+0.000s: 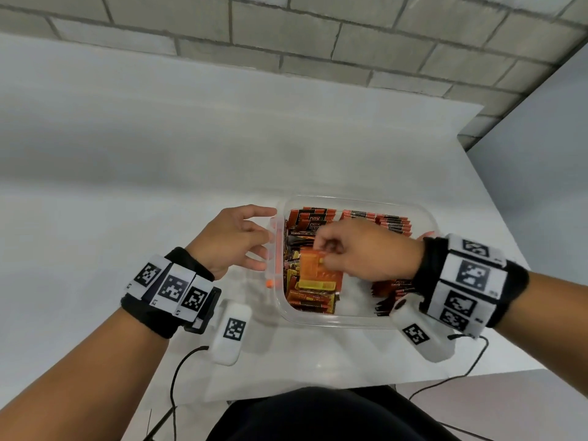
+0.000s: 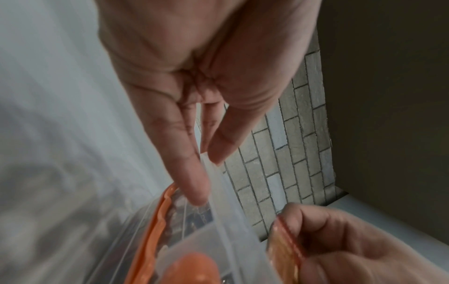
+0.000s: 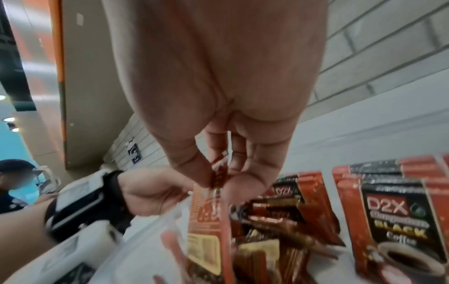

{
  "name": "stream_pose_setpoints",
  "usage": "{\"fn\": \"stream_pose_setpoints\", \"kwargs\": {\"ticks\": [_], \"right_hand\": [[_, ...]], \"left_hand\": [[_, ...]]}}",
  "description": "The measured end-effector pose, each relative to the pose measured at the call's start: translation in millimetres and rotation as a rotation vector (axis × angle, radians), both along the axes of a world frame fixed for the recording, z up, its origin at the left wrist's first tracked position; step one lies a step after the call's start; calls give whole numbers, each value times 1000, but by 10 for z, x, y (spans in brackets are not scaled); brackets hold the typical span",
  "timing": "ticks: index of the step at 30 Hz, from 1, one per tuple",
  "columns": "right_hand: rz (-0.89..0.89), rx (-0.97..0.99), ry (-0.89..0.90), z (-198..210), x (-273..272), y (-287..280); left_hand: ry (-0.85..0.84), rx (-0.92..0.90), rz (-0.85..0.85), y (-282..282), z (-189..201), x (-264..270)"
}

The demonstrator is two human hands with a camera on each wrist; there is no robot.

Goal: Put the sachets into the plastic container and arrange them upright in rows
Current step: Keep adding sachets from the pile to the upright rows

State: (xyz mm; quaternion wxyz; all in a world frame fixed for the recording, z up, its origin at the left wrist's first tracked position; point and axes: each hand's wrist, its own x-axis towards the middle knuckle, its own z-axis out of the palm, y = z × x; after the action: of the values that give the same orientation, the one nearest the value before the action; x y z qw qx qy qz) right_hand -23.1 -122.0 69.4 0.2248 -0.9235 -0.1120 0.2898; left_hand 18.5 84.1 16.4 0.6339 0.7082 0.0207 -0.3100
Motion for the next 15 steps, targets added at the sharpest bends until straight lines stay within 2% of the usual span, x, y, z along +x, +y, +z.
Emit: {"fn": "stream_pose_setpoints", "kwargs": {"ticks": [8, 15], "right_hand": [[182, -149, -47, -264, -89, 64], [260, -224, 108, -261, -71, 150]], "left_hand": [[7, -12, 6, 4, -15, -1], [8, -12, 12, 6, -22, -4]]}}
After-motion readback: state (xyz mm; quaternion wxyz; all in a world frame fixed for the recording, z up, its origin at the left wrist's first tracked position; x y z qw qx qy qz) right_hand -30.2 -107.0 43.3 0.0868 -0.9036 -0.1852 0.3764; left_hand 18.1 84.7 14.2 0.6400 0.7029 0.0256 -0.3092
